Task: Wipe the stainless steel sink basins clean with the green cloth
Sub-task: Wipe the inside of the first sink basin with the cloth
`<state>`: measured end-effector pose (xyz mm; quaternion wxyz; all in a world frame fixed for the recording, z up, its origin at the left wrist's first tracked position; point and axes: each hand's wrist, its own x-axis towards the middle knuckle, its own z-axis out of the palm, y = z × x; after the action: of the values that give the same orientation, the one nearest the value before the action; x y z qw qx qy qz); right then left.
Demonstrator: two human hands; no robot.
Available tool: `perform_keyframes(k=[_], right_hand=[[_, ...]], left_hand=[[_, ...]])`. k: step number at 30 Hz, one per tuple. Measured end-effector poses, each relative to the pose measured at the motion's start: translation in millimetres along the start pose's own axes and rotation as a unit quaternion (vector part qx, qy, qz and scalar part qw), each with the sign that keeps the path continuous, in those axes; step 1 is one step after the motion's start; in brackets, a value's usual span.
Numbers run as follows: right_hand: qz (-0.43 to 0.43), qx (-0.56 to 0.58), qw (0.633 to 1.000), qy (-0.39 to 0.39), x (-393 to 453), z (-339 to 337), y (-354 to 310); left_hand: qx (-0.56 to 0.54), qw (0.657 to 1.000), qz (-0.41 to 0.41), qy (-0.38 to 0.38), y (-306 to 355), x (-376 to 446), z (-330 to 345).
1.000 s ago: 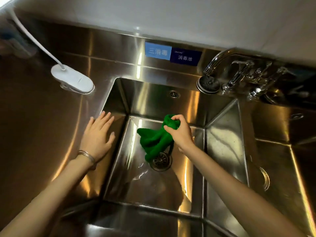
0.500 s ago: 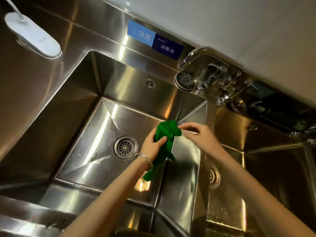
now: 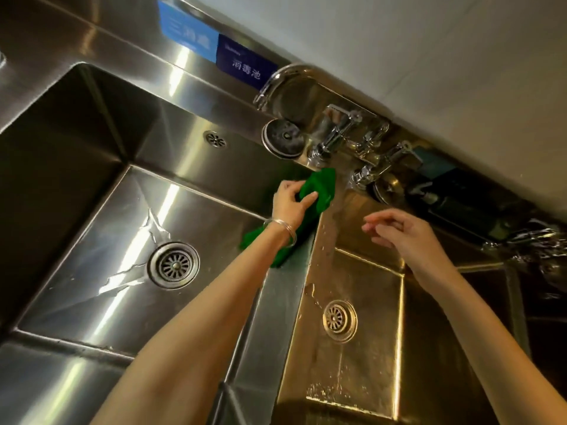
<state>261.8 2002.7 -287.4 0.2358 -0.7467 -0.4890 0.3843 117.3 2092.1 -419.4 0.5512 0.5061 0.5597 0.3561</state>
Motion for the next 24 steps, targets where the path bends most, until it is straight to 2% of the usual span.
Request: perform_keyframes(k=[3,6,9,11,13,17,24], right_hand=[[-0.045,-0.046,0.997,0.043,9,-4,11],[-0.132,-0.126,0.98,0.077,30,0,9],[-0.169,-0.175,0.967,0.074,60,15,7],[-0.17,-0.21,0.961,0.063,73,28,10],[-0.158,-0.203,0.964,0.06,72,37,17],[-0.138,-0.129,0.98,0.064,36,46,35],[-0.104,-0.07,0.99,0.062,-33,64,53]], left_hand=[[0.12,0.988,0.099,-0.014,17,17,7],[0.257,0.948,0.187,-0.027,22,23,15],[0.375,0.897,0.221,-0.075,31,23,21],[0.416,0.874,0.23,-0.1,37,21,19],[0.429,0.863,0.239,-0.123,36,11,14],[0.398,0.874,0.231,-0.154,26,-32,-1],[0.369,0.885,0.212,-0.191,10,-101,-20]])
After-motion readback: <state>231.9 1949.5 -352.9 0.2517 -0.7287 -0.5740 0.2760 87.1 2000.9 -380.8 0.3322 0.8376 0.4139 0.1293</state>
